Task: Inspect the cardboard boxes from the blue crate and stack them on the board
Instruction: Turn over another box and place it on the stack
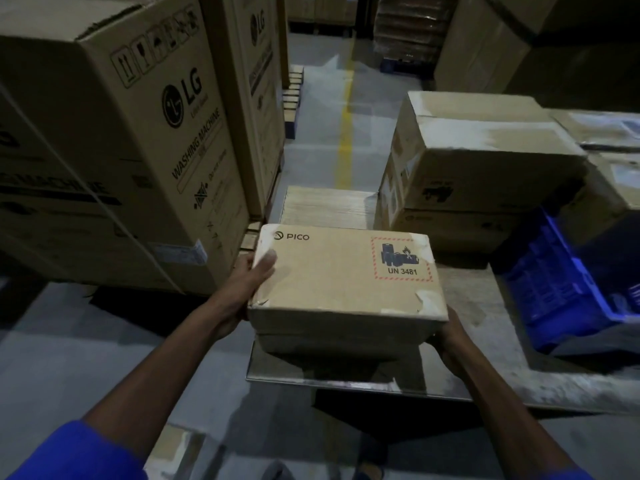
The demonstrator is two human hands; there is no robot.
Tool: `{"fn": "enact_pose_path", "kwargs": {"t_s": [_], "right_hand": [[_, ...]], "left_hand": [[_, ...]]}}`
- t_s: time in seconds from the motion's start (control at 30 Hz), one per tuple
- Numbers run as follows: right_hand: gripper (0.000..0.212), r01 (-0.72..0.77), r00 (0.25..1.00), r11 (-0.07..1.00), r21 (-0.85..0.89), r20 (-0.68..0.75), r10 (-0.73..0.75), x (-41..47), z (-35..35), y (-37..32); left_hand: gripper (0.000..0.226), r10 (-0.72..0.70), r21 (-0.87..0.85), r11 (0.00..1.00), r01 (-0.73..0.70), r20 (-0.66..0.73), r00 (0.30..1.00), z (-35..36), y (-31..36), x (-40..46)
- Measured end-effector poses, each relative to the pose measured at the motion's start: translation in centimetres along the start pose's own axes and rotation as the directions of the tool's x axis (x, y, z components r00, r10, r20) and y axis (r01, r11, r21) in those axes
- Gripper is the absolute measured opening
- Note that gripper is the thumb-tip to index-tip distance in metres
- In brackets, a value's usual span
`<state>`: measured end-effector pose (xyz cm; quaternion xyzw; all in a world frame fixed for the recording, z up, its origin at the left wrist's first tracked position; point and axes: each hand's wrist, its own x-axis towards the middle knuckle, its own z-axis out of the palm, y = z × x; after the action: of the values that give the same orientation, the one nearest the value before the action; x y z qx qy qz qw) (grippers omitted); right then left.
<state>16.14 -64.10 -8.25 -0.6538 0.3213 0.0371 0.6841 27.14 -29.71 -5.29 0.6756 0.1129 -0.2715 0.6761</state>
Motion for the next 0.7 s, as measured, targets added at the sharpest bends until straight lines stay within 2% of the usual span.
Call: {"fn": "enact_pose_path", "kwargs": {"t_s": [0.03, 0.13, 0.2, 0.3, 0.4, 0.47, 0.57, 0.63, 0.7], "right_hand": [[0.017, -0.005, 1.000, 1.000, 0.020, 0.007, 0.005, -0.2, 0.2, -0.1], [0.021, -0.050, 0.999, 0.998, 0.041, -0.001, 0.050, -0.4, 0.5, -0.2], [0.019, -0.092, 0.996, 0.996, 0.020, 0.002, 0.092, -0.2, 0.8, 0.2], [0.013, -0.169, 0.985, 0.985, -0.042, 0.027, 0.170, -0.5, 1.9, 0.4], [0.023, -0.194, 0.979, 0.980, -0.036, 0.053, 0.195, -0.5, 2.6, 0.3], [0.034, -0.172, 0.985, 0.983, 0.068, 0.002, 0.172, -0.5, 2.3, -0.1], [0.041, -0.091, 0.993, 0.915, 0.394, -0.037, 0.115, -0.9, 0.7, -1.3], [0.043, -0.037, 0.999, 0.855, 0.518, -0.009, 0.049, -1.6, -0.6, -3.0], [0.047, 0.001, 1.000, 0.817, 0.577, 0.024, -0.018, -2.1, -1.7, -5.0]], "left_hand": [[0.098, 0.004, 0.051, 0.999, -0.004, 0.001, 1.000, 0.0, 0.1, -0.2], [0.105, -0.006, 0.038, 0.999, 0.005, 0.019, 1.000, -0.6, 0.6, -0.3], [0.102, -0.002, -0.008, 1.000, 0.002, 0.030, 1.000, -1.2, 0.8, -0.6], [0.067, 0.035, -0.113, 0.993, -0.034, 0.011, 0.999, -2.0, 1.0, -1.4], [0.043, 0.094, -0.133, 0.986, -0.104, -0.075, 0.993, -2.6, 0.8, -1.6], [0.037, 0.179, -0.014, 0.983, -0.184, -0.158, 0.971, -2.7, 0.8, -1.7], [0.043, 0.313, 0.294, 0.924, -0.243, -0.222, 0.923, -2.0, 1.1, -1.7], [0.046, 0.340, 0.506, 0.836, -0.215, -0.168, 0.925, -1.4, 1.0, -1.4], [0.050, 0.264, 0.585, 0.793, -0.172, -0.075, 0.962, -0.1, 0.9, -1.4]]}}
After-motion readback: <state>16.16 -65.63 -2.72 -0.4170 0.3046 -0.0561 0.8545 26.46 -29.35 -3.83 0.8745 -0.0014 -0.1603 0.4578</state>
